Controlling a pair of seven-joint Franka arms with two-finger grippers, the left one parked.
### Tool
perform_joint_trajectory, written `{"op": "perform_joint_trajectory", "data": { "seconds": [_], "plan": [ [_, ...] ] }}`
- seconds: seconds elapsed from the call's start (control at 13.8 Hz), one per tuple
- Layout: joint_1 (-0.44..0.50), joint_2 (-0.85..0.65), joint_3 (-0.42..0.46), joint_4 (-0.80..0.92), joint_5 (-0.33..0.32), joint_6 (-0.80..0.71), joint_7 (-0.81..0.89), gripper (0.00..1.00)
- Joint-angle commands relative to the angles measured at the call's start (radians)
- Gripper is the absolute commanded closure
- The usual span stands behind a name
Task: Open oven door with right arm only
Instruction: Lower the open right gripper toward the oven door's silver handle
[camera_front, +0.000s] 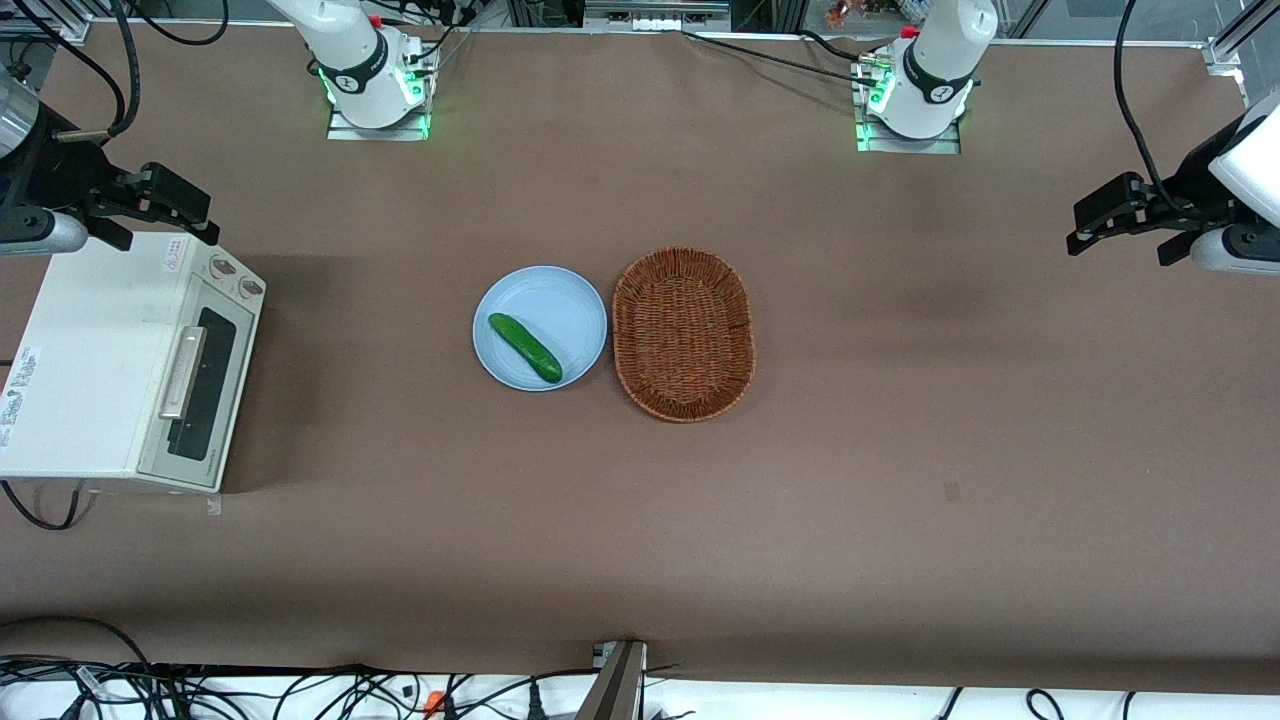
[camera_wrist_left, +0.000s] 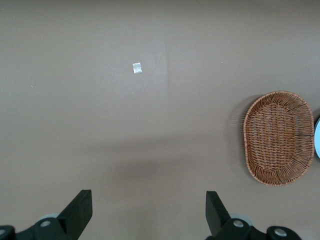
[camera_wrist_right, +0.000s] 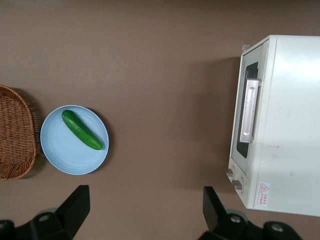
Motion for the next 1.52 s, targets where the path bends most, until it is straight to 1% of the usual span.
{"op": "perform_joint_trajectory", "data": {
  "seconds": [0.0, 0.07, 0.22, 0.29, 0.87, 1.08, 1.45],
  "plan": [
    [-0.013, -0.003, 0.010, 0.014, 0.006, -0.027, -0.019, 0.00],
    [-0.013, -0.004, 0.012, 0.014, 0.000, -0.034, -0.014, 0.00],
    [-0.014, -0.004, 0.042, 0.016, -0.053, -0.031, -0.040, 0.00],
    [-0.013, -0.004, 0.045, 0.016, -0.060, -0.033, -0.039, 0.00],
    [-0.016, -0.003, 0.044, -0.007, -0.067, -0.037, -0.043, 0.00],
    [-0.016, 0.000, 0.042, -0.021, -0.100, -0.036, -0.045, 0.00],
    [-0.016, 0.002, 0.042, -0.035, -0.109, -0.034, -0.061, 0.00]
  ]
}}
